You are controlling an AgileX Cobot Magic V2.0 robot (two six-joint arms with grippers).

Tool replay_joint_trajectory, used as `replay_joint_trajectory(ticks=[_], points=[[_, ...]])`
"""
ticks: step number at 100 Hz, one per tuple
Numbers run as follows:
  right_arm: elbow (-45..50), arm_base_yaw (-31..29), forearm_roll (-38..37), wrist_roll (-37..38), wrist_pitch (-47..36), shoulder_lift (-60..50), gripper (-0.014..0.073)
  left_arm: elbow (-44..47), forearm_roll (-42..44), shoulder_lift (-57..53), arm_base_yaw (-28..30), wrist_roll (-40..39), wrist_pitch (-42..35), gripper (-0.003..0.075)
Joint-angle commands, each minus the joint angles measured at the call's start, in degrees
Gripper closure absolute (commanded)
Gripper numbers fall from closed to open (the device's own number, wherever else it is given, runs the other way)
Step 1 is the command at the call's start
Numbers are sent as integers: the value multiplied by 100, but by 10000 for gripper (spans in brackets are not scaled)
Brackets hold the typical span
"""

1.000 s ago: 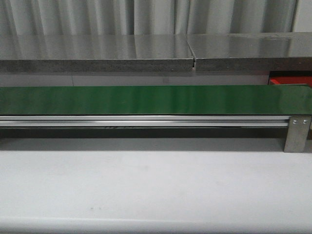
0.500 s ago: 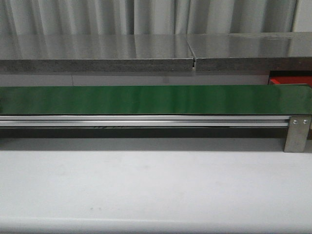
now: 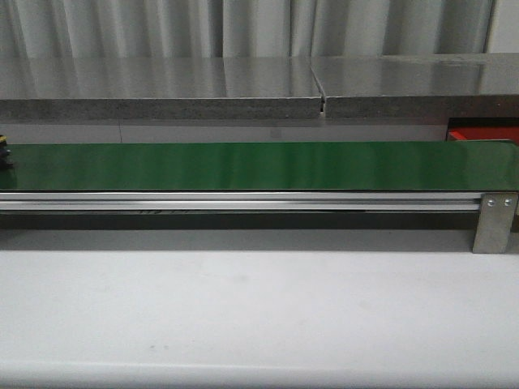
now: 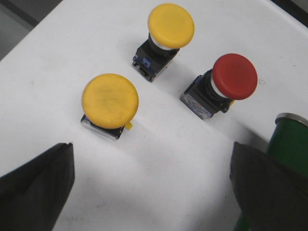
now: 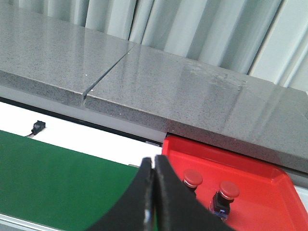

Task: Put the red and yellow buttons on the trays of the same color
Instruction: 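Move the left gripper to a yellow push-button and grasp it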

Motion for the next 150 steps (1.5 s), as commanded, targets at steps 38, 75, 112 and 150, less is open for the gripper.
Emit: replay_joint_trajectory(ticks=[38, 75, 112, 150], points=[[-156, 2, 95, -61, -69, -12, 662, -1059, 303, 410, 28, 18, -244, 102], [-156, 2, 95, -61, -69, -12, 662, -1262, 329, 816, 172, -5, -275, 102], [-156, 2, 95, -61, -69, -12, 662, -1611, 351, 1127, 172, -5, -208, 102], [-156, 2, 95, -61, -69, -12, 662, -1610, 381, 1127, 179, -5, -69, 466]])
